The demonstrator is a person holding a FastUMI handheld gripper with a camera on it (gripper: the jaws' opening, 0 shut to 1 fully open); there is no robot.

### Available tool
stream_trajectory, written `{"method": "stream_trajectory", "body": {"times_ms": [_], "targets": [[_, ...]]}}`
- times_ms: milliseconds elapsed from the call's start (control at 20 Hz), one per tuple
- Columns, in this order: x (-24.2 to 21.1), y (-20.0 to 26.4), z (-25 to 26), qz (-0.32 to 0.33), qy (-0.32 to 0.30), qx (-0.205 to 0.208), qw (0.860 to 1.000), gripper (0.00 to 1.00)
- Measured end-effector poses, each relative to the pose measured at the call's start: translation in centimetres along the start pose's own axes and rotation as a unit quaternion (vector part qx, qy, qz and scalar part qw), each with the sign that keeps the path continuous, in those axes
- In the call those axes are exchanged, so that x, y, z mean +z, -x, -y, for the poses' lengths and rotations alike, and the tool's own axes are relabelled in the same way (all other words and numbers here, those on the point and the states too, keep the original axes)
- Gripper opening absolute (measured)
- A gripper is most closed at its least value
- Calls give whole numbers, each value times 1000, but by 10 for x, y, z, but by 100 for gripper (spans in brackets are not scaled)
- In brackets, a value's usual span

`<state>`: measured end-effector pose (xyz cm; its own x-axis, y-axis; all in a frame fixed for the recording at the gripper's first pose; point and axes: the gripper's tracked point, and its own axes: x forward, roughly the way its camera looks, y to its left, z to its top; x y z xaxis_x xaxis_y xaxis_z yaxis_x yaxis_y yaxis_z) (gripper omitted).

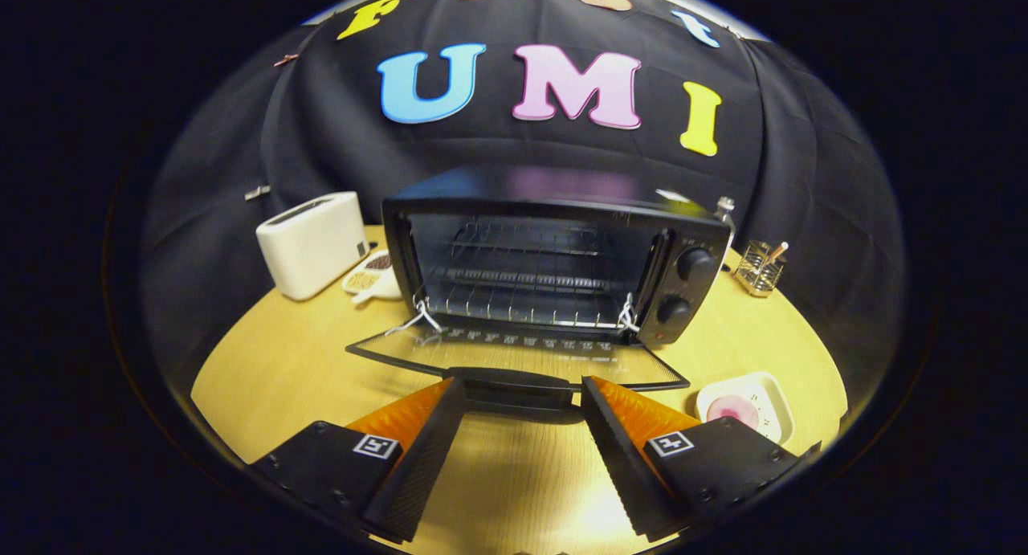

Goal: Open the toaster oven, put the food inside, and close the toaster oven door.

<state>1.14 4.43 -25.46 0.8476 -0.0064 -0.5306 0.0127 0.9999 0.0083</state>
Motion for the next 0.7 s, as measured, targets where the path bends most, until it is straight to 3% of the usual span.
{"method": "stream_trajectory", "body": {"times_ms": [200,450,700], "targets": [[-23,1,21,-29,-13,-9,999,99],[-20,21,55,-33,-11,10,999,99],[-2,54,122,-47,-27,28,998,99]]}}
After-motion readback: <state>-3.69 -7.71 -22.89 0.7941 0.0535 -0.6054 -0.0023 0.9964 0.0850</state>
